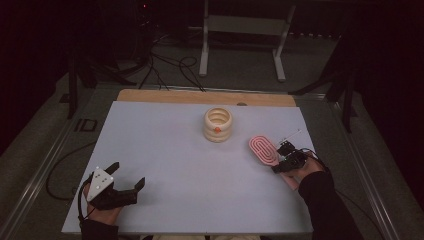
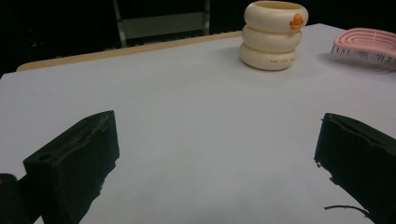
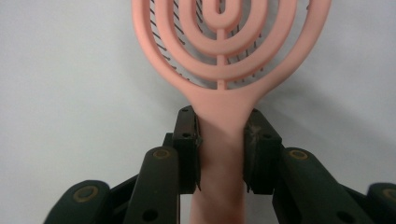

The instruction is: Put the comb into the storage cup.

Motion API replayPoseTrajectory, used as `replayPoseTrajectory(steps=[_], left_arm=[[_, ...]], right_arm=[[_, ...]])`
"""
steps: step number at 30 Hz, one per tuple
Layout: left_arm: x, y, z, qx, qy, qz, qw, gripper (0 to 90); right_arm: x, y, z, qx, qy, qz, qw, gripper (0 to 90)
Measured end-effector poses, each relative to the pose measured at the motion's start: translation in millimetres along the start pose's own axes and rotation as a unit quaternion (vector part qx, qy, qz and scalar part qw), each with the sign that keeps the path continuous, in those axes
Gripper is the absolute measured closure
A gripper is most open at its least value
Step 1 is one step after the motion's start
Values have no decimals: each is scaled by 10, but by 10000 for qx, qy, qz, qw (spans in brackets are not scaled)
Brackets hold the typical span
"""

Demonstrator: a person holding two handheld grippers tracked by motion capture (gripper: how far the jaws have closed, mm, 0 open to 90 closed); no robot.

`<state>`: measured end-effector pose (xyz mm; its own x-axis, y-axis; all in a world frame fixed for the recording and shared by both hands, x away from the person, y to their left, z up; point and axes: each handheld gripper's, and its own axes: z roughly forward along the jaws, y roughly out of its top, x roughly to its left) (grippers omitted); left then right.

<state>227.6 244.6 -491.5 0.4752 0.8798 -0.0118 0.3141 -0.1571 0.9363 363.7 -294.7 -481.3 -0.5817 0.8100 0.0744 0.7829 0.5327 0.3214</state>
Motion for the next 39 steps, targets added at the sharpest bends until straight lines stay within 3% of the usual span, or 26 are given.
replayPoseTrajectory(steps=[8, 12, 20, 29, 31, 36, 39], left_arm=[[-1, 0, 9, 48, 19, -18, 10000, 6], [-2, 0, 12, 53, 9, -12, 10000, 6], [-20, 2, 20, 80, -7, -12, 10000, 6], [-45, 10, 51, 185, 59, -146, 9997, 8], [-68, 26, 60, 158, 15, -193, 9997, 9], [-213, 130, 188, 145, -359, -271, 9989, 9], [-241, 149, 215, 154, -400, -250, 9988, 9]], right_arm=[[151, -22, -116, -602, 462, -61, 9971, 700], [201, -20, -131, -690, 455, -101, 9965, 701], [454, 30, -156, -942, 622, -347, 9930, 703], [686, 124, -179, -1274, 800, -600, 9868, 706], [713, 139, -178, -1313, 813, -592, 9862, 706], [854, 219, -171, -1553, 1058, -674, 9799, 710], [892, 237, -162, -1593, 1164, -699, 9779, 710]])
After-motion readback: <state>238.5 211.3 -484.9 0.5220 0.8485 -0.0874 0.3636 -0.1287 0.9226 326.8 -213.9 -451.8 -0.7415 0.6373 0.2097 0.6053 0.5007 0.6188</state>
